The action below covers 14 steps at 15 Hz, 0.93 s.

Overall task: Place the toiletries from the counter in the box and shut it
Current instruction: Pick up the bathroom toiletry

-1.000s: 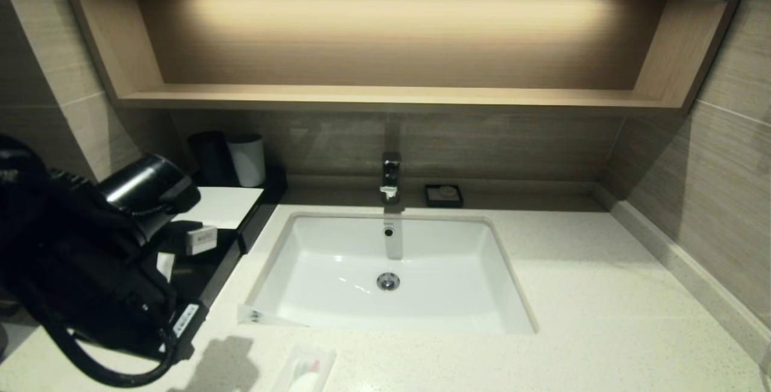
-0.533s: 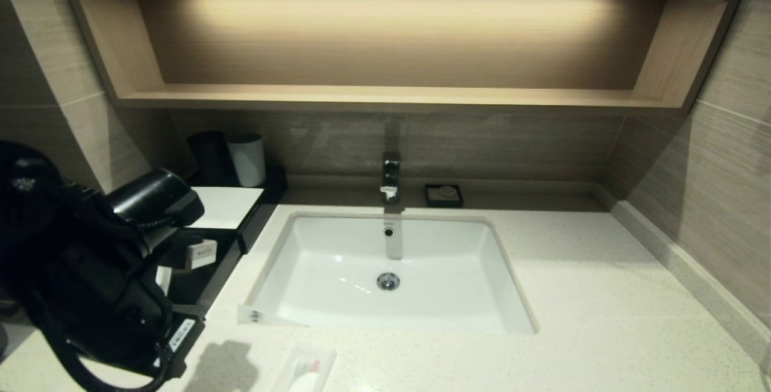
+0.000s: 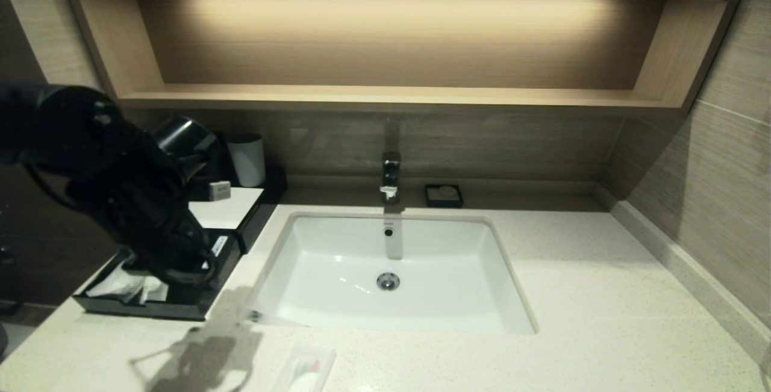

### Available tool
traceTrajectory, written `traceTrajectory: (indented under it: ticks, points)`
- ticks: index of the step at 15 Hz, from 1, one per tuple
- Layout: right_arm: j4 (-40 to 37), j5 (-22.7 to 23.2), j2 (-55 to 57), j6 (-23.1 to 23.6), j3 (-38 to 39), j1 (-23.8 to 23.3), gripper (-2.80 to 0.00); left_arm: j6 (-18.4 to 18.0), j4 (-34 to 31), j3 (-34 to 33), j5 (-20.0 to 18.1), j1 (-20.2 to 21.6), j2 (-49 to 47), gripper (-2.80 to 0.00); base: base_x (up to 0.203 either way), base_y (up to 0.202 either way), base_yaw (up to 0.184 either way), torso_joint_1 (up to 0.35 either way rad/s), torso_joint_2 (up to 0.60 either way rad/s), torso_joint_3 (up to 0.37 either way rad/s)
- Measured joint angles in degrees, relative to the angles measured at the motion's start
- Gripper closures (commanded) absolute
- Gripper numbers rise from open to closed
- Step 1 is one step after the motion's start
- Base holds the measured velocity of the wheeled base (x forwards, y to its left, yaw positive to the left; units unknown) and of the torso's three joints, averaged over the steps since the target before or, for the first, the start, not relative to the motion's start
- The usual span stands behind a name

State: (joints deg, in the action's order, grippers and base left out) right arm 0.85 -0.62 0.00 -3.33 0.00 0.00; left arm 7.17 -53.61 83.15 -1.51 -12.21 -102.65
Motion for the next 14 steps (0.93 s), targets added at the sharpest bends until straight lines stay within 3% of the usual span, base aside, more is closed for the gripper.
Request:
traceTrajectory:
  ticks: [2, 3, 10, 14]
  points:
    - [0.0, 0.02, 0.0, 0.02, 0.0, 0.0, 0.0, -1.71, -0.05, 7.3, -0.28, 1.41, -5.9, 0.0, 0.0, 0.0, 0.0, 0.0, 0.0, 0.0]
    - [-0.01, 0.0, 0.0, 0.0, 0.0, 0.01, 0.0, -2.91, -0.05, 9.57, -0.39, 1.74, -8.52, -2.8, 0.0, 0.0, 0.0, 0.0, 0.0, 0.0]
    - [0.0, 0.0, 0.0, 0.02, 0.0, 0.02, 0.0, -9.6, -2.32, 13.45, -2.05, 2.26, -18.56, -2.8, 0.0, 0.0, 0.0, 0.0, 0.0, 0.0]
    - [0.0, 0.0, 0.0, 0.0, 0.0, 0.02, 0.0, -9.75, -9.24, 12.91, -2.78, 2.24, -18.25, -2.8, 0.0, 0.0, 0.0, 0.0, 0.0, 0.0]
